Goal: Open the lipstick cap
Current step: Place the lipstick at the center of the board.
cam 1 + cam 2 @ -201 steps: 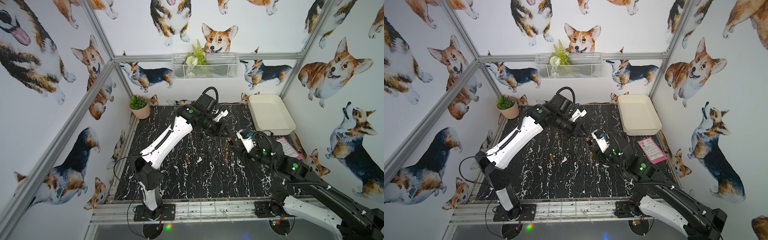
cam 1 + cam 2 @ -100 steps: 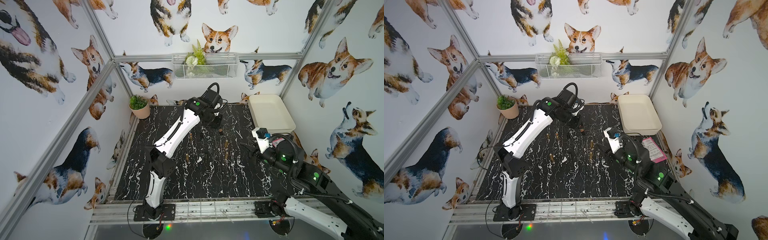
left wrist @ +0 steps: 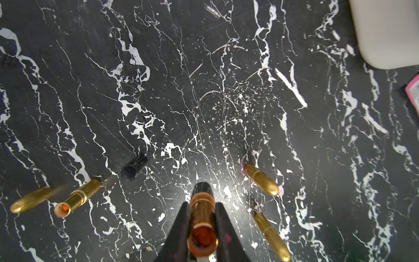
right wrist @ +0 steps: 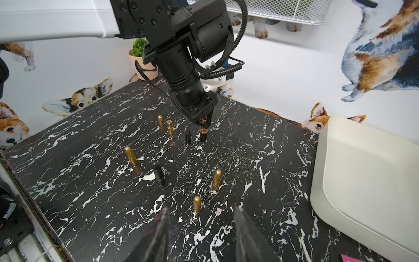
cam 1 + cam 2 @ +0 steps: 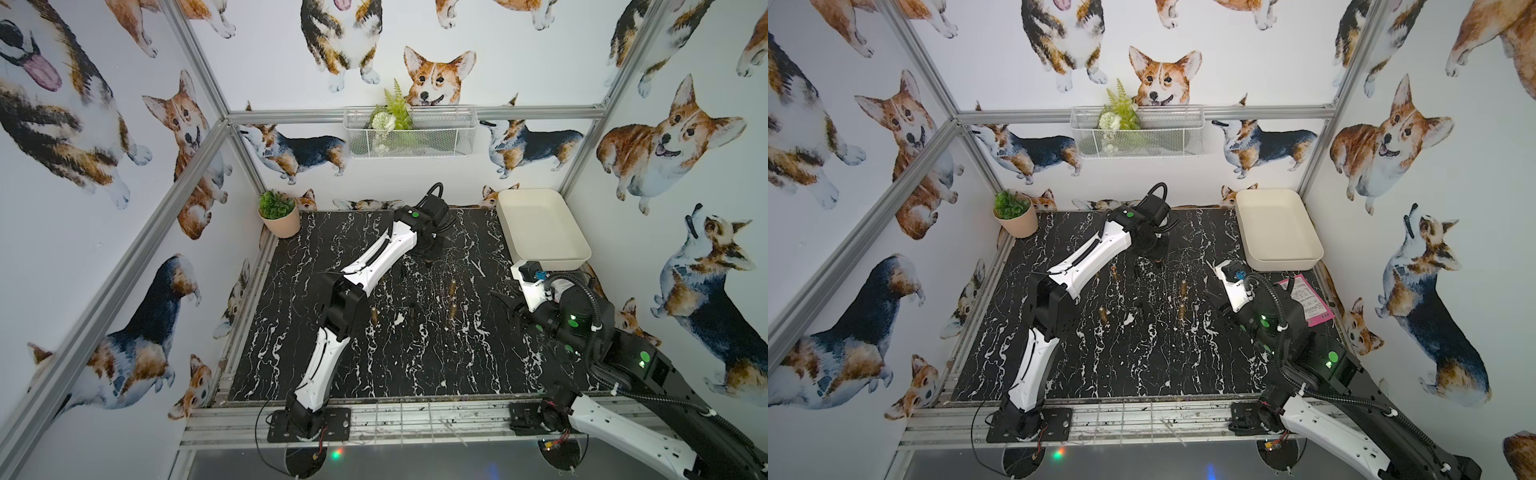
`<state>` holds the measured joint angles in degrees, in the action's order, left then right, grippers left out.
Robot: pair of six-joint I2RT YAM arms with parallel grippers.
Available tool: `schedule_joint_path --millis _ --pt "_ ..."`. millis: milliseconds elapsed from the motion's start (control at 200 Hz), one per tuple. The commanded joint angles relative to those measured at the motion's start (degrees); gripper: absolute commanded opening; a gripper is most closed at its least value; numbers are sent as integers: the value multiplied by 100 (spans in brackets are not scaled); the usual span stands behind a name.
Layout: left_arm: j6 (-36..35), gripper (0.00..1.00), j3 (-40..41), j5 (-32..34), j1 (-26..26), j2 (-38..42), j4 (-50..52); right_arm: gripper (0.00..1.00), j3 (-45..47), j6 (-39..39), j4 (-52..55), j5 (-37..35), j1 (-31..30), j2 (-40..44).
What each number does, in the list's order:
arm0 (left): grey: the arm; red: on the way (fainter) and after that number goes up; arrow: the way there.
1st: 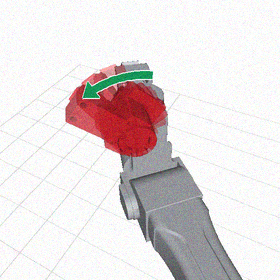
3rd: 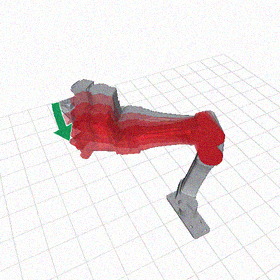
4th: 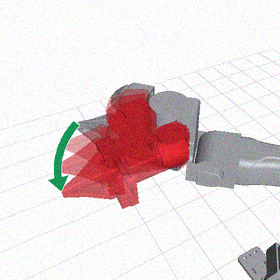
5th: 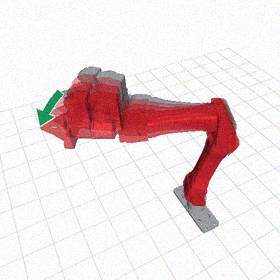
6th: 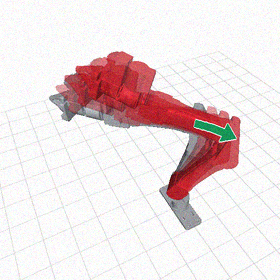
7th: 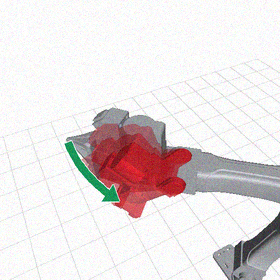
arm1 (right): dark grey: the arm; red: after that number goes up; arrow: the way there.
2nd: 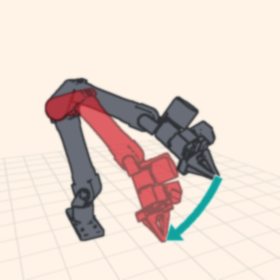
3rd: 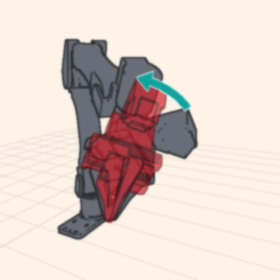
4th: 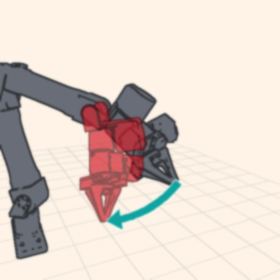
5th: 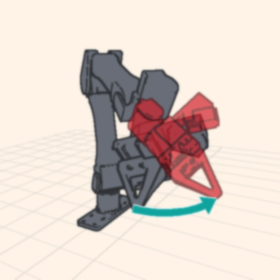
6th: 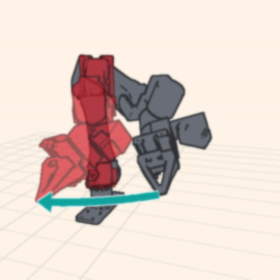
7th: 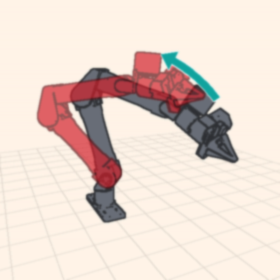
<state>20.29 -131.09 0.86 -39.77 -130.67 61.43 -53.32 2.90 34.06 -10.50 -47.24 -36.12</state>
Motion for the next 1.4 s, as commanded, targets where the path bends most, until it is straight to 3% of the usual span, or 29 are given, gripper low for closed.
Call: schedule_joint_path --millis 0,671,1076,1391 --pt "68 21 210 277 20 -47 -587 49 -66 -77 199 -136 -8 23" --pt "236 23 1187 677 68 -356 -1707 49 107 -219 161 -232 -8 -45" --pt "334 24 1454 748 66 -339 -1779 49 173 -255 160 -261 -12 -47" --pt "335 31 1467 798 66 -282 -1766 50 199 -263 136 -251 -4 -53"
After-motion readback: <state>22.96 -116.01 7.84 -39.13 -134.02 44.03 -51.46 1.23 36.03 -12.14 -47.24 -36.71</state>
